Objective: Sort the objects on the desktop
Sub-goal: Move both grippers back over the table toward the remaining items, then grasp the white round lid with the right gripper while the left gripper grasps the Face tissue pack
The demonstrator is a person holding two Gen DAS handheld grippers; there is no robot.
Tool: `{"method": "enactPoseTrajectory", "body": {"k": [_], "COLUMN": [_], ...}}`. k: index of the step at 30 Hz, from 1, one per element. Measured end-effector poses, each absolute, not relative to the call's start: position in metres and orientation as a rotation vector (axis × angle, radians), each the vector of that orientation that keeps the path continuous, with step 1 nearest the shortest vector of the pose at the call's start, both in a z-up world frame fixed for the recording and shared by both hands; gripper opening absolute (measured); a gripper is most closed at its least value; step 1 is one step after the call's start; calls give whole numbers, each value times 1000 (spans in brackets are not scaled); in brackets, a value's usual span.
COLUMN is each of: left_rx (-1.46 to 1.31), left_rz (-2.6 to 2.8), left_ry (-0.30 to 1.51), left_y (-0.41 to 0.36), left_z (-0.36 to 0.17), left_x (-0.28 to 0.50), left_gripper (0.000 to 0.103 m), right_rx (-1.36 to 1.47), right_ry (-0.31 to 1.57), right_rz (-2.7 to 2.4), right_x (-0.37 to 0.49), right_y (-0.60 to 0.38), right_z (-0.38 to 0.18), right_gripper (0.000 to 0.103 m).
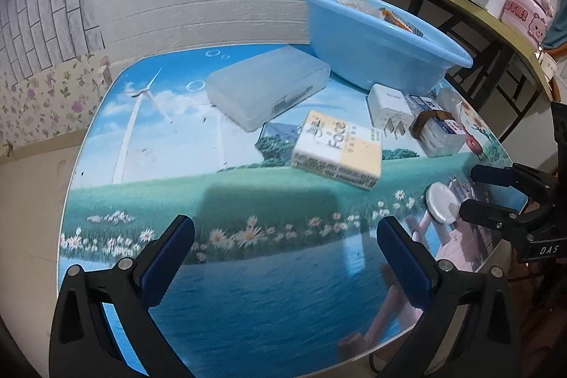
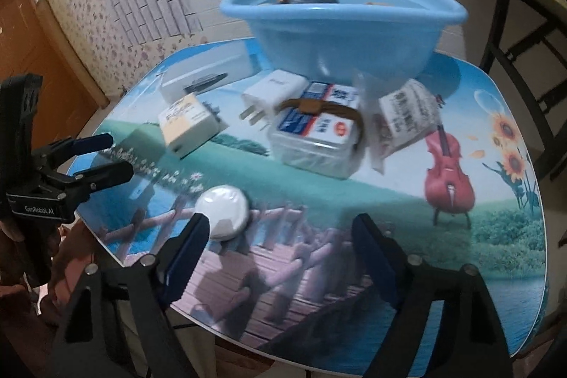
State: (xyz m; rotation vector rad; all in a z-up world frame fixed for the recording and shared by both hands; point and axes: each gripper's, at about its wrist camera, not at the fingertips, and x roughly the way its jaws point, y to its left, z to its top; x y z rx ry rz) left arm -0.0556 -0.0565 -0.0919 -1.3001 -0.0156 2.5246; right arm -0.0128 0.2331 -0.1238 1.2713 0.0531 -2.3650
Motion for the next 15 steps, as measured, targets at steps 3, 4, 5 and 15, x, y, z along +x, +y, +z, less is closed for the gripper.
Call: {"method": "enactPoseTrajectory", "body": {"k": [3,4,5,15], "left_rx": [-1297,-1296,-1297,-1289], "left_rz": [2515,2512,2507,2514], "left_ry": [-25,-27,-26,-28], "left_y": [-60,-61,-62,-66], "left_z": [-95,-96,-97,-98], "left_x": [-52,-50,-49,-46], "left_gripper": [103,103,103,103], "right_rx": [1259,1254,1246,1159], "right_ry": [80,86,96,318], "right_rz": [-2359,-2352,-2340,-2345], "right_x": [-9,-8,-7,-2], "right_y": [222,218,213,179], "right_z": [-124,-125,-124,-126], "right_gripper": [82,79,76,41]}}
